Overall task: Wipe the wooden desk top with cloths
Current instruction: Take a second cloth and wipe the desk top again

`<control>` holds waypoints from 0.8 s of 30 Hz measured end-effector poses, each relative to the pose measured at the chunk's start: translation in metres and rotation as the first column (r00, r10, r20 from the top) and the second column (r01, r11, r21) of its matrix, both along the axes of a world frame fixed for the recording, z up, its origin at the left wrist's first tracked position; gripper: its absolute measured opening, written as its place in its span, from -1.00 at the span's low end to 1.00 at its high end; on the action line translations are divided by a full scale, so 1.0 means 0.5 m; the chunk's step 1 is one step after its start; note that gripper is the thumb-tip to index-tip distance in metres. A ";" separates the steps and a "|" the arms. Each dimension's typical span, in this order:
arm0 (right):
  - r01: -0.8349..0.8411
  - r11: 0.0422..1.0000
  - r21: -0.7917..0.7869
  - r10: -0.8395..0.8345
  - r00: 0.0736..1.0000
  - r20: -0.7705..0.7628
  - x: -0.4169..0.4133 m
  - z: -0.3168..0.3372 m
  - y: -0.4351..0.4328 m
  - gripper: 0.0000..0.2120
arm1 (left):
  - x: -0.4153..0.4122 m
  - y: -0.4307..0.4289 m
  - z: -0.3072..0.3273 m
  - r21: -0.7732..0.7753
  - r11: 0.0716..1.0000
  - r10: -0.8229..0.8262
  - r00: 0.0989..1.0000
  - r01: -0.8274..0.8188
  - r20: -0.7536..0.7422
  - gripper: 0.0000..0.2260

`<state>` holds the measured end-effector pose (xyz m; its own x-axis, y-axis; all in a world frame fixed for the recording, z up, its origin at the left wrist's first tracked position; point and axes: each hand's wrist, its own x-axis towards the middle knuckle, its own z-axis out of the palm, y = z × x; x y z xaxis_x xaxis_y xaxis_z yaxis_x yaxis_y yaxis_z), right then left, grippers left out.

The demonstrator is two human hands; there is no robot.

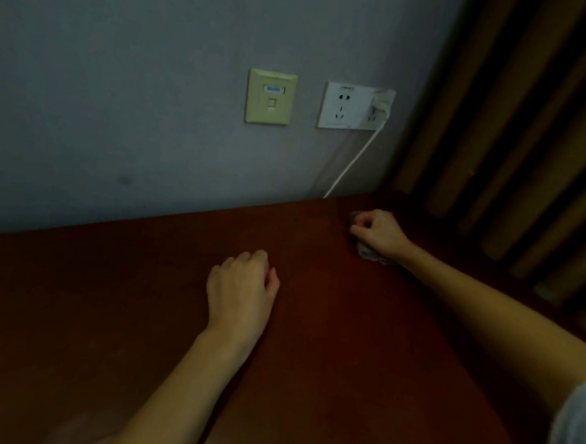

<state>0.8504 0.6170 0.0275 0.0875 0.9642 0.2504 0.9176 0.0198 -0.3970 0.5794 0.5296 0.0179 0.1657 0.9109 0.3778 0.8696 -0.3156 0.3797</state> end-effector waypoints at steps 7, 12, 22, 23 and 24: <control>-0.373 0.928 -0.004 0.373 0.928 0.017 -0.074 -0.015 -0.183 -0.78 | 0.013 -0.001 0.000 0.010 1.000 0.003 0.998 -0.002 -0.065 -0.84; -0.593 0.805 0.017 0.593 0.804 -0.043 -0.210 -0.018 -0.089 -0.75 | 0.013 -0.002 0.006 0.020 0.999 0.027 0.995 -0.025 -0.099 -0.84; -0.088 0.996 0.022 0.085 0.992 0.097 -0.122 0.001 0.143 -0.67 | 0.011 0.003 -0.013 0.114 0.994 0.000 0.999 0.006 -0.054 -0.77; -0.022 0.999 0.040 0.017 0.992 0.125 -0.083 0.005 0.129 -0.67 | 0.011 0.002 -0.011 0.114 0.993 -0.005 0.998 0.012 -0.058 -0.78; 0.008 0.999 0.048 -0.014 0.991 0.133 -0.048 0.005 0.107 -0.67 | 0.010 0.001 -0.010 0.108 0.994 -0.009 0.998 0.016 -0.070 -0.79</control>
